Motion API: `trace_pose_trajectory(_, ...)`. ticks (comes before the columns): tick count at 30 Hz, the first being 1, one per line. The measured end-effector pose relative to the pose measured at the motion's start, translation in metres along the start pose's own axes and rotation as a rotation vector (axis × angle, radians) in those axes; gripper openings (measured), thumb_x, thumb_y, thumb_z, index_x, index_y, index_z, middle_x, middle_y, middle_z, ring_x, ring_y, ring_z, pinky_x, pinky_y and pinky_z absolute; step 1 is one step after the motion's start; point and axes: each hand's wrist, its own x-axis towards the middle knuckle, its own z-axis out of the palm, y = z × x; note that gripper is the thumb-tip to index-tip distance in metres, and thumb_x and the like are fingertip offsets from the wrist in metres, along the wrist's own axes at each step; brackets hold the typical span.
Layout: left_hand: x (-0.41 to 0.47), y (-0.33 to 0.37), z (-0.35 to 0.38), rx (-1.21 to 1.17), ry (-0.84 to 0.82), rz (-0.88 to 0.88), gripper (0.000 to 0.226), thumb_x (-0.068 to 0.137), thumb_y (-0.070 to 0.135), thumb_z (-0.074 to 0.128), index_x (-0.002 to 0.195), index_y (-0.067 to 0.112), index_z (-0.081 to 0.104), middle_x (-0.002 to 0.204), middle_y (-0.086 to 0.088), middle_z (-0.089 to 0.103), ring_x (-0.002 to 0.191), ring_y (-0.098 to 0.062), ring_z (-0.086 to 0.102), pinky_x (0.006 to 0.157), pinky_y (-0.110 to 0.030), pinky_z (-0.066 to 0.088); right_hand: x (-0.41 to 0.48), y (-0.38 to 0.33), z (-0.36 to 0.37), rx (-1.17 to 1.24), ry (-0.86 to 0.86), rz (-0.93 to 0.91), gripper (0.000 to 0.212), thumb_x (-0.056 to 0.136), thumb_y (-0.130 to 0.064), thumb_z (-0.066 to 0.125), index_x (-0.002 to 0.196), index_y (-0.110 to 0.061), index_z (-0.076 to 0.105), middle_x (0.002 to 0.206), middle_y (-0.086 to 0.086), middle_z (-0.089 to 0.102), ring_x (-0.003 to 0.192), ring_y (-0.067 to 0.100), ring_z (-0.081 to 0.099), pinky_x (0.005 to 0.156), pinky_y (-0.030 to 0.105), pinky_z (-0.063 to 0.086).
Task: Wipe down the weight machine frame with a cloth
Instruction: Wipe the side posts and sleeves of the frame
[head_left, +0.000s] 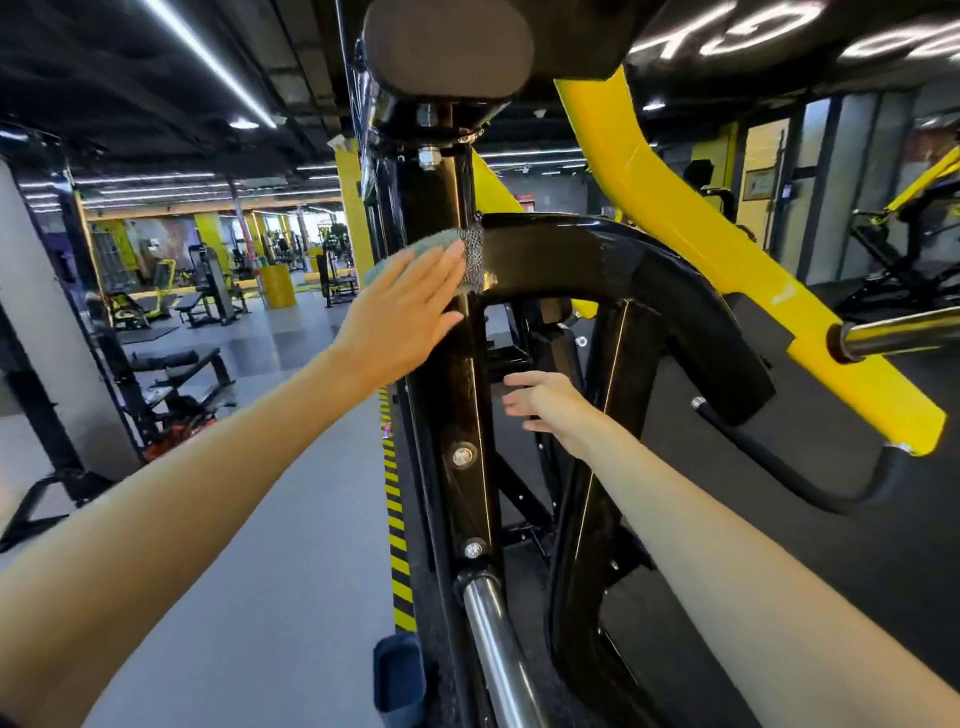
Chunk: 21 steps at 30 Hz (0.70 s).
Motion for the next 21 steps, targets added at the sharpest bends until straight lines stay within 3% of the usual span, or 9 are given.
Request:
trace_pose_trajectory(3,-0.022,0.032,0.017,-0.054,-0.03,0.29,0.06,0.094,0.04,0.047,0.143,0.005,0.039,0.147,-0.014,0.04,0.136,-0.028,0.037,0.109,-0.045,0.034,0.001,0.005,0.004,0.108,0.052,0.03,0.032,0.098,-0.002,0.04,0.121,-0.013,0.06,0.101,0.005,0.067,0.094,0.016,0.064,0.091,0.033,0.047)
trace_pose_trajectory(6,-0.047,0.067,0.022,0.113,-0.13,0.542,0.051,0.098,0.038,0.034,0.136,0.008,0.051,0.14,-0.01,0.05,0.132,-0.024,0.044,0.103,-0.037,0.041,-0.002,0.013,0.009,0.212,0.086,0.058,0.03,0.096,-0.002,0.044,0.118,-0.012,0.063,0.094,0.004,0.068,0.088,0.016,0.065,0.09,0.035,0.048)
trace_pose_trajectory(9,-0.004,0.065,0.01,0.272,-0.054,0.483,0.045,0.096,0.022,0.026,0.123,0.007,0.058,0.124,-0.013,0.057,0.122,-0.026,0.049,0.095,-0.035,0.042,-0.005,0.018,0.011,0.287,0.113,0.07,0.031,0.096,0.0,0.044,0.119,-0.009,0.061,0.11,0.013,0.067,0.105,0.024,0.063,0.089,0.034,0.047)
trace_pose_trajectory(12,0.023,0.054,0.009,0.339,-0.024,0.382,0.039,0.097,0.027,0.034,0.109,0.012,0.067,0.112,-0.007,0.062,0.112,-0.024,0.053,0.091,-0.036,0.042,-0.005,0.014,0.006,0.326,0.148,0.021,0.031,0.096,0.001,0.043,0.119,-0.006,0.061,0.112,0.015,0.066,0.108,0.026,0.063,0.087,0.032,0.048)
trace_pose_trajectory(15,-0.004,0.081,0.03,0.232,-0.037,0.441,0.034,0.097,0.03,0.041,0.109,0.013,0.068,0.111,-0.006,0.063,0.111,-0.025,0.051,0.089,-0.035,0.04,-0.005,0.017,-0.001,0.358,0.163,-0.022,0.032,0.097,0.001,0.043,0.124,-0.005,0.059,0.116,0.016,0.064,0.111,0.027,0.062,0.09,0.032,0.049)
trace_pose_trajectory(18,-0.038,0.122,0.044,0.137,-0.174,0.573,0.036,0.098,0.037,0.041,0.104,0.018,0.07,0.103,0.001,0.066,0.105,-0.022,0.053,0.089,-0.033,0.04,-0.006,0.033,-0.004,0.38,0.124,0.032,0.032,0.1,-0.005,0.043,0.13,-0.002,0.054,0.125,0.018,0.06,0.117,0.027,0.058,0.091,0.031,0.046)
trace_pose_trajectory(21,-0.041,0.129,0.047,0.096,-0.146,0.486,0.038,0.092,0.044,0.052,0.107,0.016,0.072,0.107,0.0,0.068,0.104,-0.02,0.058,0.097,-0.037,0.033,-0.005,0.05,0.005,0.378,0.066,0.077,0.035,0.103,-0.017,0.04,0.134,-0.006,0.051,0.13,0.014,0.058,0.121,0.026,0.055,0.096,0.034,0.043)
